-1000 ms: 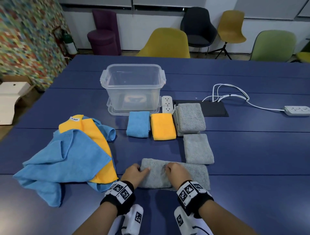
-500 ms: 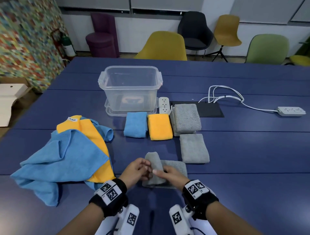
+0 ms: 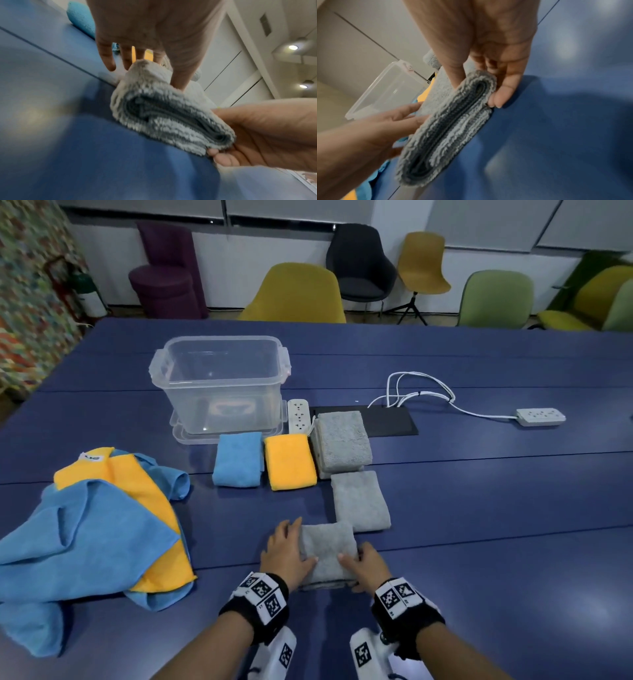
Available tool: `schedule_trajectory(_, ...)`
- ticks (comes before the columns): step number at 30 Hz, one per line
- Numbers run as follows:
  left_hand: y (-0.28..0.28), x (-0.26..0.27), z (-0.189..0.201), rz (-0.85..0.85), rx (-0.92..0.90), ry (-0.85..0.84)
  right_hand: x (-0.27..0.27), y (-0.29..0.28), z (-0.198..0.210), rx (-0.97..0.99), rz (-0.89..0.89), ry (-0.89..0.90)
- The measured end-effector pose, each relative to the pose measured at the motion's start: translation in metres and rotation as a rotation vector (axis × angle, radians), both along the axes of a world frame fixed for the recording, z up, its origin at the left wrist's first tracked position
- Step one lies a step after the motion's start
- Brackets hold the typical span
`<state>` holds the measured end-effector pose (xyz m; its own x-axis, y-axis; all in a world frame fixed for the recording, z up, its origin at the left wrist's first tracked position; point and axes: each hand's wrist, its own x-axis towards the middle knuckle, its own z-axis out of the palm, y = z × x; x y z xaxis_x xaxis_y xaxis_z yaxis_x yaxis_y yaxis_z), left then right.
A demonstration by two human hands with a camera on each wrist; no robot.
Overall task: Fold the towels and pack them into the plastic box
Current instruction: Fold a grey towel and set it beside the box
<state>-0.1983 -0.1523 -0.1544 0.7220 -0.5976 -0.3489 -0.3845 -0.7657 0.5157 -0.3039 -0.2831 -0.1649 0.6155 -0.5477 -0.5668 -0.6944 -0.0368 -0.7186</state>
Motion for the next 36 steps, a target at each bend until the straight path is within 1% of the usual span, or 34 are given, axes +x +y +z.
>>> schedule_trajectory(1,-0.002,0.005,0.003,-0.051,0.058,-0.033,0.000,-0.001,-0.002,-0.013,0.000,-0.006)
schedule_trajectory(3,-0.004,0.014,0.011,-0.176,0.189,-0.064,0.003,-0.003,-0.004,-0.052,0.077,0.001)
schedule_trajectory(4,-0.005,0.019,0.015,-0.211,0.240,-0.032,0.005,-0.004,-0.004,-0.091,0.136,0.005)
schedule_trajectory(5,-0.005,0.023,0.017,-0.219,0.275,0.038,0.008,-0.004,-0.005,-0.139,0.194,-0.002)
schedule_trajectory(6,-0.004,0.026,0.017,-0.194,0.266,0.155,0.011,-0.003,-0.004,-0.181,0.248,-0.006)
schedule_trajectory(7,-0.001,0.028,0.016,-0.131,0.214,0.310,0.014,-0.002,-0.004,-0.209,0.292,-0.005)
schedule_trajectory(8,0.002,0.028,0.014,-0.052,0.130,0.459,0.018,0.001,-0.004,-0.226,0.329,0.005)
schedule_trajectory(9,0.006,0.026,0.012,0.004,0.050,0.557,0.021,0.004,-0.006,-0.250,0.357,0.015)
schedule_trajectory(10,0.009,0.022,0.012,0.027,-0.012,0.584,0.023,0.007,-0.006,-0.273,0.377,0.027)
schedule_trajectory(11,0.012,0.020,0.008,0.054,-0.067,0.575,0.025,0.009,-0.006,-0.299,0.375,0.027)
schedule_trajectory(13,0.017,0.017,0.004,0.136,-0.205,0.556,0.026,0.013,-0.002,-0.306,0.312,-0.015)
schedule_trajectory(15,0.020,0.019,0.006,0.252,-0.367,0.617,0.026,0.014,0.003,-0.212,0.182,-0.140)
schedule_trajectory(18,0.018,0.023,0.018,0.412,-0.589,0.707,0.027,0.014,0.018,0.159,-0.041,-0.309)
schedule_trajectory(20,0.008,0.019,0.032,0.452,-0.697,0.692,0.031,0.013,0.031,0.371,-0.141,-0.354)
schedule_trajectory(21,-0.001,0.017,0.037,0.457,-0.729,0.658,0.033,0.010,0.038,0.385,-0.174,-0.377)
schedule_trajectory(22,-0.010,0.014,0.042,0.454,-0.756,0.624,0.036,0.006,0.046,0.317,-0.195,-0.399)
schedule_trajectory(24,-0.030,0.010,0.053,0.409,-0.817,0.623,0.042,-0.010,0.064,0.061,-0.239,-0.418)
schedule_trajectory(25,-0.040,0.008,0.055,0.370,-0.827,0.650,0.044,-0.022,0.071,-0.033,-0.263,-0.438)
schedule_trajectory(26,-0.047,0.007,0.058,0.311,-0.800,0.658,0.046,-0.034,0.079,-0.083,-0.280,-0.463)
schedule_trajectory(27,-0.051,0.008,0.059,0.238,-0.739,0.595,0.047,-0.047,0.084,-0.121,-0.275,-0.452)
schedule_trajectory(28,-0.051,0.013,0.060,0.154,-0.617,0.423,0.048,-0.060,0.089,-0.157,-0.261,-0.413)
schedule_trajectory(30,-0.037,0.037,0.061,0.070,-0.322,-0.075,0.050,-0.082,0.086,-0.193,-0.211,-0.293)
schedule_trajectory(31,-0.023,0.052,0.063,0.077,-0.219,-0.273,0.052,-0.090,0.081,-0.200,-0.192,-0.251)
schedule_trajectory(32,-0.005,0.069,0.066,0.125,-0.157,-0.396,0.054,-0.095,0.075,-0.206,-0.183,-0.229)
schedule_trajectory(33,0.016,0.086,0.068,0.212,-0.117,-0.469,0.056,-0.099,0.067,-0.207,-0.185,-0.206)
schedule_trajectory(35,0.061,0.117,0.072,0.451,-0.053,-0.549,0.061,-0.100,0.052,-0.219,-0.206,-0.169)
schedule_trajectory(36,0.082,0.129,0.073,0.551,0.010,-0.580,0.062,-0.098,0.047,-0.228,-0.227,-0.158)
